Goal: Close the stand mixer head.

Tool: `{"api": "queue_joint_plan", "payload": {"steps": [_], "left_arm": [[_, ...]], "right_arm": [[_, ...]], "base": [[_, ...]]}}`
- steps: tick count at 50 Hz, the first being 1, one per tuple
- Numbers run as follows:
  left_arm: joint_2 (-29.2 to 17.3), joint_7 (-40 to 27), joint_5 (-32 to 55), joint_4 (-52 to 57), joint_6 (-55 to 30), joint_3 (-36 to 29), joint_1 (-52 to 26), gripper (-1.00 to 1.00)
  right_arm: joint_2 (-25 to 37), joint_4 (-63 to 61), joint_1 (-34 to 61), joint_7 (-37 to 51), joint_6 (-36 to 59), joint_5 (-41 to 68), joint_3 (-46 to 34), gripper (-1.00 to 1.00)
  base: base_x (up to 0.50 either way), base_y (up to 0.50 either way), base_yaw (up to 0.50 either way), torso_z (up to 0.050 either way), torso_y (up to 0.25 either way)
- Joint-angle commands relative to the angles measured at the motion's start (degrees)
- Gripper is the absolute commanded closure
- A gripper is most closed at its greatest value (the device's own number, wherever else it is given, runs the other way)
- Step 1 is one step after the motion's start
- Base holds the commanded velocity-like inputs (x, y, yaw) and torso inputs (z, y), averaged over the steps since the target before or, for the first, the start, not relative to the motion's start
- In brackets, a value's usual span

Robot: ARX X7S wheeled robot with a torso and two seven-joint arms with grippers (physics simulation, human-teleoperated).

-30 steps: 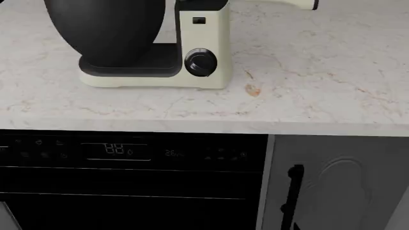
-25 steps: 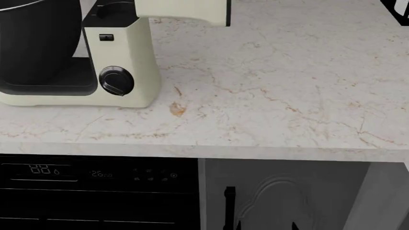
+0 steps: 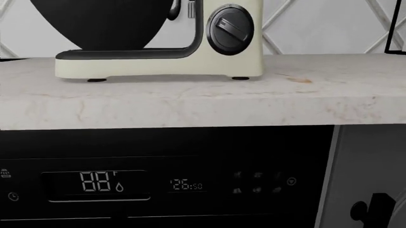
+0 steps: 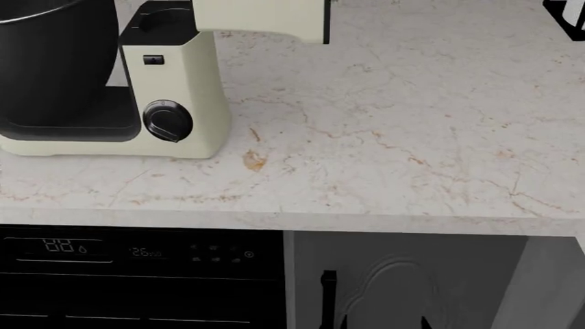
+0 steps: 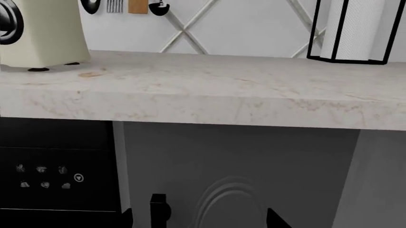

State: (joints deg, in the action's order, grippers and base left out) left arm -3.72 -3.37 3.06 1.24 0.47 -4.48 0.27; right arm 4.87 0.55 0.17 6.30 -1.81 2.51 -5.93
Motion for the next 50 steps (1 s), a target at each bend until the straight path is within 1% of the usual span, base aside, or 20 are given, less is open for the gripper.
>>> {"api": "queue_joint_plan", "payload": {"steps": [1,7,8,13,14,17,23,26,27,28,30,33,37,47,50], "left_arm": [[-1.19,-0.57,0.79,-0.37,2.34,-1.23,0.18,-1.0],[-1.52,-0.82,1.63,0.38,1.62,-1.54,0.24,-1.0],[-1.18,-0.47,3.47,0.47,1.27,-0.99,0.06,-1.0],[-1.56,-0.87,3.27,-0.58,2.52,-1.44,0.04,-1.0],[-1.72,-1.15,3.32,0.89,1.18,-1.58,0.14,-1.0],[-1.93,-1.3,3.51,0.56,1.45,-1.82,-0.01,-1.0],[-2.22,-1.42,3.76,-0.91,3.22,-2.32,0.02,-1.0],[-2.5,-1.76,4.01,0.58,1.99,-2.55,0.09,-1.0],[-2.46,-1.7,3.96,-0.64,3.18,-2.63,0.06,-1.0],[-2.59,-1.88,4.09,0.34,2.14,-2.68,-0.04,-1.0],[-2.59,-1.92,4.0,-0.67,3.19,-2.91,-0.01,-1.0],[-2.95,-2.42,4.29,1.85,1.02,-3.07,0.2,-1.0],[-2.95,-2.43,4.26,-0.19,2.79,-3.4,-0.04,-1.0],[-3.44,-3.06,4.77,0.3,2.41,-3.92,-0.04,-1.0],[-3.3,-3.67,5.94,0.94,1.86,-3.25,0.07,-1.0]], "right_arm": [[0.93,-0.16,0.02,1.59,-0.91,0.16,-0.92,-1.0],[1.28,-0.4,-0.02,2.11,-0.88,0.29,-1.4,-1.0],[1.33,-0.32,0.06,2.18,-0.88,0.34,-1.46,-1.0],[1.65,-0.17,0.14,2.5,-1.11,0.37,-1.86,-1.0],[1.7,-0.24,0.11,2.55,-1.07,0.45,-1.91,-1.0],[1.84,-0.24,0.12,2.76,-1.1,0.53,-2.11,-1.0],[2.17,-0.69,0.04,3.1,-0.81,0.8,-2.44,-1.0],[2.33,-1.29,-0.12,3.32,-0.38,0.83,-2.67,-1.0],[2.38,-1.27,-0.1,3.37,-0.38,0.85,-2.73,-1.0],[2.43,-1.11,-0.02,3.43,-0.49,0.87,-2.77,-1.0],[2.49,-0.61,0.18,3.53,-0.75,0.89,-2.88,-1.0],[2.62,-0.39,0.3,3.64,-0.91,0.97,-3.06,-1.0],[2.79,-0.29,0.36,3.86,-0.92,1.03,-3.28,-1.0],[3.19,0.22,0.49,4.3,-1.37,1.33,-3.7,-1.0],[3.29,-0.01,0.45,4.47,-1.22,1.42,-3.84,-1.0]], "base": [[0.0,0.0,0.0,0.05,0.0],[0.0,0.0,0.0,0.05,0.0],[0.0,0.0,0.0,0.05,0.0],[0.0,0.0,0.0,0.05,0.0],[0.0,0.0,0.0,0.05,0.0],[0.0,0.0,0.0,0.05,0.0],[0.0,0.0,0.0,0.05,0.0],[0.0,0.0,0.0,0.05,0.0],[0.0,0.0,0.0,0.05,0.0],[0.0,0.0,0.0,0.05,0.0],[0.0,0.0,0.0,0.05,0.0],[0.0,0.0,0.0,0.05,0.0],[0.0,0.0,0.0,0.05,0.0],[0.0,0.0,0.0,0.05,0.0],[0.0,0.0,0.0,0.0,0.0]]}}
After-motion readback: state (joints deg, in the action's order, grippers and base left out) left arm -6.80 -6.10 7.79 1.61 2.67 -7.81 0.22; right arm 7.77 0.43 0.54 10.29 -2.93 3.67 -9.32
